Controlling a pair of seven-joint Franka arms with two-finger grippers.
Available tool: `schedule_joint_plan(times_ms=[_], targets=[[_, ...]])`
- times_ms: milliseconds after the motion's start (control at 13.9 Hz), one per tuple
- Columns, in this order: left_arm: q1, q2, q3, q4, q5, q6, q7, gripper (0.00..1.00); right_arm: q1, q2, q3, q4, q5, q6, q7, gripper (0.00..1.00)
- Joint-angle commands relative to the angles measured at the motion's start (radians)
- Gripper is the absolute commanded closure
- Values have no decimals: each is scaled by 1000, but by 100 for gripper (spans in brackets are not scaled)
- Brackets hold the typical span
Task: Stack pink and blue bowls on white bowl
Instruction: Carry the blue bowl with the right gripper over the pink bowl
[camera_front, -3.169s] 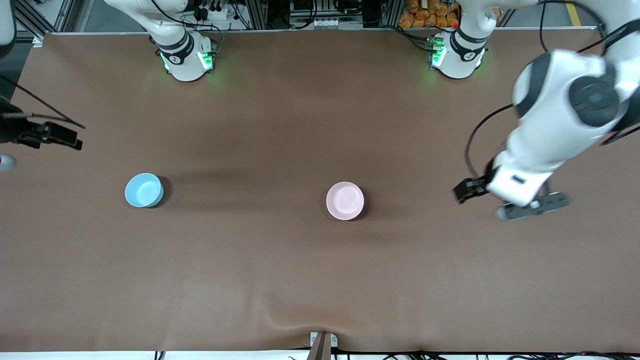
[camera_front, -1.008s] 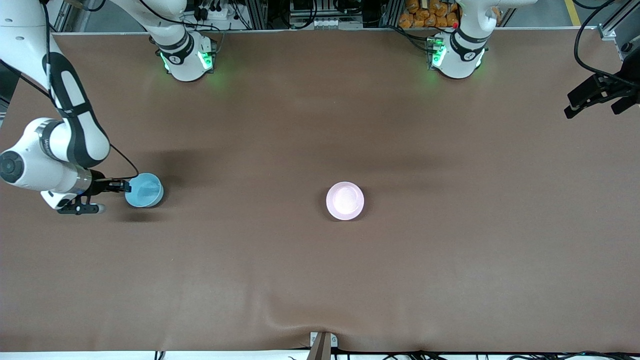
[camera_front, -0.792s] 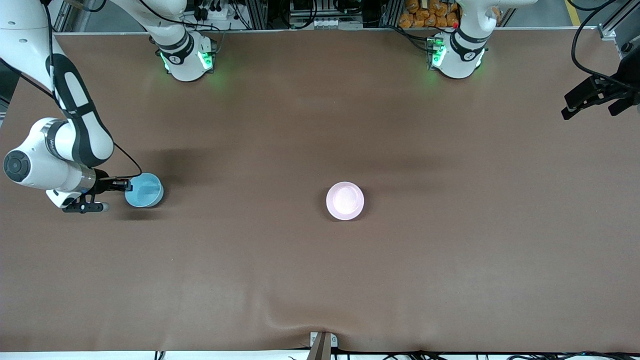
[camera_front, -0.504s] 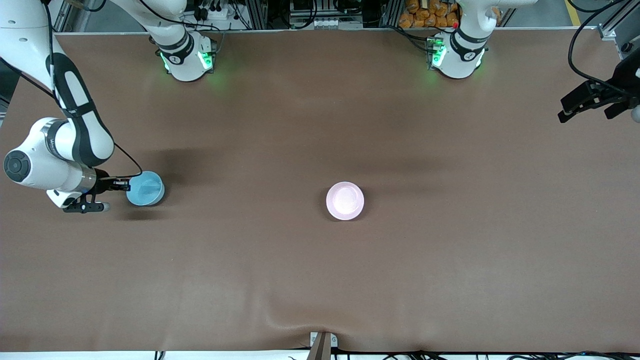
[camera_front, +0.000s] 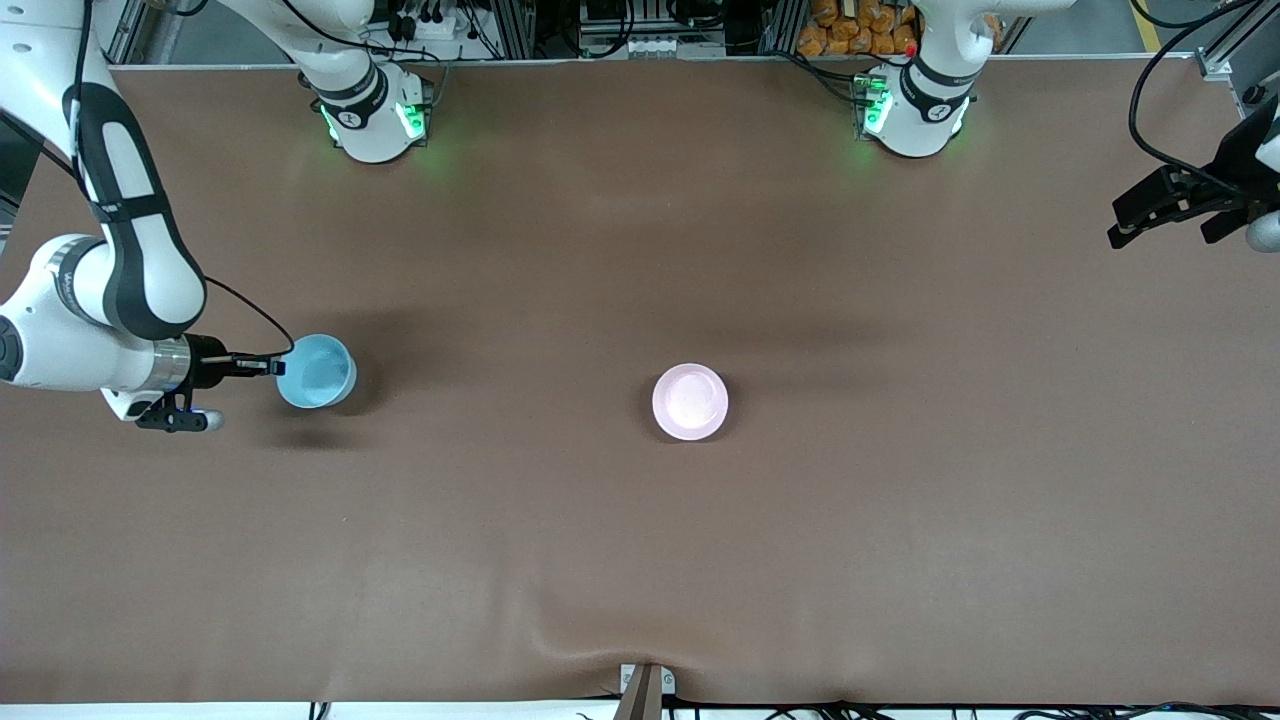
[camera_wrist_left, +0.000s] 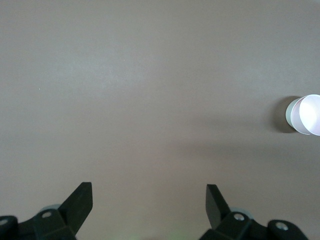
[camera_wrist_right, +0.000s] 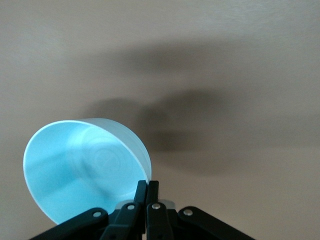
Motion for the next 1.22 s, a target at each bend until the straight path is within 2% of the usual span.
schedule_joint_plan(times_ms=[0, 216, 504, 720, 936, 1153], targets=[[-5, 3, 2, 11, -2, -6, 21, 0, 137, -48, -1, 19, 25, -22, 249, 100], [-8, 4, 4, 11, 1, -6, 21, 0, 314, -40, -3, 121, 28, -46, 576, 100], [-5, 12, 4, 9, 1, -3, 22, 0, 463, 12, -6, 241, 204, -40, 826, 100], [-7, 21, 4, 11, 1, 3, 21, 0, 569, 134, -6, 403, 248, -38, 1074, 100], [-2, 20, 4, 12, 1, 3, 22, 0, 678, 295, -6, 577, 249, 20, 1319, 100], [-4, 21, 4, 11, 1, 3, 22, 0, 765, 352, -8, 591, 249, 173, 1442, 100]])
